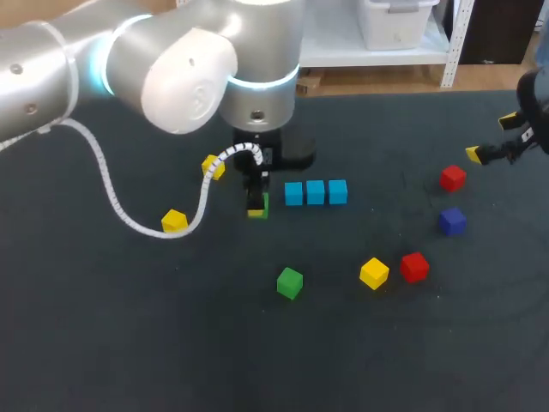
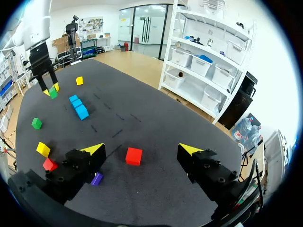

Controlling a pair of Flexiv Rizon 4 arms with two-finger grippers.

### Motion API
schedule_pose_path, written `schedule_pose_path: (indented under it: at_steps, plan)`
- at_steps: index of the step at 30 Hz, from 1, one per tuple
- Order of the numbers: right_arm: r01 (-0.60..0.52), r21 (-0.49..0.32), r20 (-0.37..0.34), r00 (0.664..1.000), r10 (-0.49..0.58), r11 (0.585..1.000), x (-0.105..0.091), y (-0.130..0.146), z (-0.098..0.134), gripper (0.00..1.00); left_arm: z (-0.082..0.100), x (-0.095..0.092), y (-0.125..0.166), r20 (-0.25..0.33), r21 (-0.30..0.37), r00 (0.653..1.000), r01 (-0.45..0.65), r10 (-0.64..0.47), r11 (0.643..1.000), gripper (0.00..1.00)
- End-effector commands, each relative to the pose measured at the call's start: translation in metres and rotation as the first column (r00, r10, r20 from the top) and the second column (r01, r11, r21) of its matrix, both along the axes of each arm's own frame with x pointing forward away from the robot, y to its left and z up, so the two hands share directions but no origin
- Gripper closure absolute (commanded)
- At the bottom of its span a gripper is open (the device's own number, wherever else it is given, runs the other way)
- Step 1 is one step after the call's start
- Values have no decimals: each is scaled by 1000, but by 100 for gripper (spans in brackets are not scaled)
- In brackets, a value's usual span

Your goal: Place the blue cubes, place green cubes on the blue cubes, place the yellow cubes on the green cubes, then place the red cubes on the yellow cubes, and place purple cube on the red cubes.

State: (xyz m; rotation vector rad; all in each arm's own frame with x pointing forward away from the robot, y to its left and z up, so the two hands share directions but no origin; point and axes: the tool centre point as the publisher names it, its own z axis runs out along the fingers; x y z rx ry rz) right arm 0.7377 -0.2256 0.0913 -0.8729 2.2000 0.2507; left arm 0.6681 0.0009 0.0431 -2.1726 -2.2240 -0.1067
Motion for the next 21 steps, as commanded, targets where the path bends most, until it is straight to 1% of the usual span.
schedule_pose_path:
  at_steps: [1,5,10,11,13,14,21]
  plan:
    - [3,-2,1,1000,-3,1000,0,1,0,0,-2,20,-13,-29,25,999,25,-24,999,100]
    - [3,-2,1,1000,-3,1000,0,1,0,0,-3,28,-20,-30,17,998,51,-50,999,100]
    - [3,-2,1,1000,-3,1000,0,1,0,0,2,37,-25,-29,-27,999,36,-36,999,100]
    - [3,-2,1,1000,-3,1000,0,1,0,0,3,39,-26,-27,-21,999,30,-31,999,100]
    - [3,-2,1,1000,-3,1000,0,1,0,0,6,43,-30,-35,-36,999,16,-17,999,100]
    - [3,-2,1,1000,-3,1000,0,1,0,0,7,44,-31,-37,-25,999,6,-7,1000,100]
    - [3,-2,1,1000,-3,1000,0,1,0,0,10,56,-44,-42,-39,999,-2,0,999,100]
